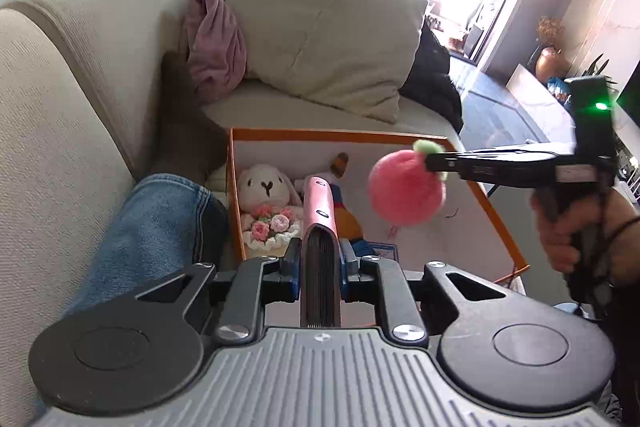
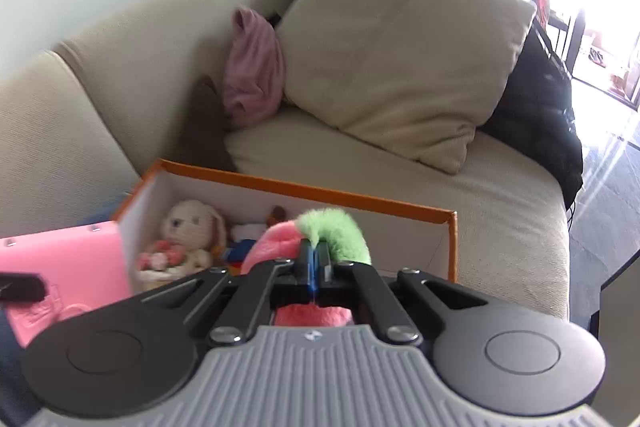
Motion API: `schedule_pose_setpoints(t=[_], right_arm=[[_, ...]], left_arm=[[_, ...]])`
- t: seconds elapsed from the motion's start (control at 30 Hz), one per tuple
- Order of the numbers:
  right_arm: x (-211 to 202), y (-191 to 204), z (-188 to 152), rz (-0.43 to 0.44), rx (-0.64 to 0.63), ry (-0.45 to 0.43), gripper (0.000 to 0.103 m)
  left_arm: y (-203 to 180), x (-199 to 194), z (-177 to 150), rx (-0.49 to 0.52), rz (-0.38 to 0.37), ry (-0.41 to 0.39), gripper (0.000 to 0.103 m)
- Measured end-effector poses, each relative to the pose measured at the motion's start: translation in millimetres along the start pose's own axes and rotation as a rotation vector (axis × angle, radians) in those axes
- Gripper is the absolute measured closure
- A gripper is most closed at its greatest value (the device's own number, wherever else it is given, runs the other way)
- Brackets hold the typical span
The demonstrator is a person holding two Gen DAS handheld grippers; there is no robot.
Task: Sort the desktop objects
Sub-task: 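Carry the pompom into the box and open right while left holds the wallet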
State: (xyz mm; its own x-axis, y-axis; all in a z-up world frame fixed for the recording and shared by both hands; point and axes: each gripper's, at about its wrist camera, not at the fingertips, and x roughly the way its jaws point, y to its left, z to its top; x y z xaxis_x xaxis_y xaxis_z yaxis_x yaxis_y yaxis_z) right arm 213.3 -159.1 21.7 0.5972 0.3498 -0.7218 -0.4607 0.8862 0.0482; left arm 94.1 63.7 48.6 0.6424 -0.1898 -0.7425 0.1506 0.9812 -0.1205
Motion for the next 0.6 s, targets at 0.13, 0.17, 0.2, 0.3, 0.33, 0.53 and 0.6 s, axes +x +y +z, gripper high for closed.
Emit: schedule_pose_setpoints(t=[0.13,0.17,0.2,0.3,0.33,0.53,0.6], right_arm=[[38.7,-0.6,1.4,-0.017,-0.002,0.065,0.103],[45.1,0.6,0.1,-0.017,-0.005,0.075,0.103],[52.1,0.3,-0.1,-0.016,-0.004,0.085,0.103],[67.4,-0.2,-1.1,0.002,0.006,0.105,0.103],[71.1,0.0,-1.5,0.009,0.006,0.108,0.103],[77.5,3.6,-3.9,0.044,-0.002,0.116,0.095],[72.1,4.6,-5.3,0.029,-0.016,0.113,0.092]], left_arm=[[-1.5,16.5,0.8,0.018,0.015,0.033,0.084],[-2.2,19.5,0.7,0.025,0.016,0.041,0.084],[-2.8,22.2,0.5,0.03,0.014,0.049,0.084],[-3.1,29.9,1.0,0.039,0.007,0.07,0.084],[-3.0,31.7,1.2,0.041,0.007,0.074,0.084],[-5.6,39.2,0.8,0.061,0.011,0.111,0.084],[-6.7,39.1,0.4,0.071,0.018,0.117,0.084]])
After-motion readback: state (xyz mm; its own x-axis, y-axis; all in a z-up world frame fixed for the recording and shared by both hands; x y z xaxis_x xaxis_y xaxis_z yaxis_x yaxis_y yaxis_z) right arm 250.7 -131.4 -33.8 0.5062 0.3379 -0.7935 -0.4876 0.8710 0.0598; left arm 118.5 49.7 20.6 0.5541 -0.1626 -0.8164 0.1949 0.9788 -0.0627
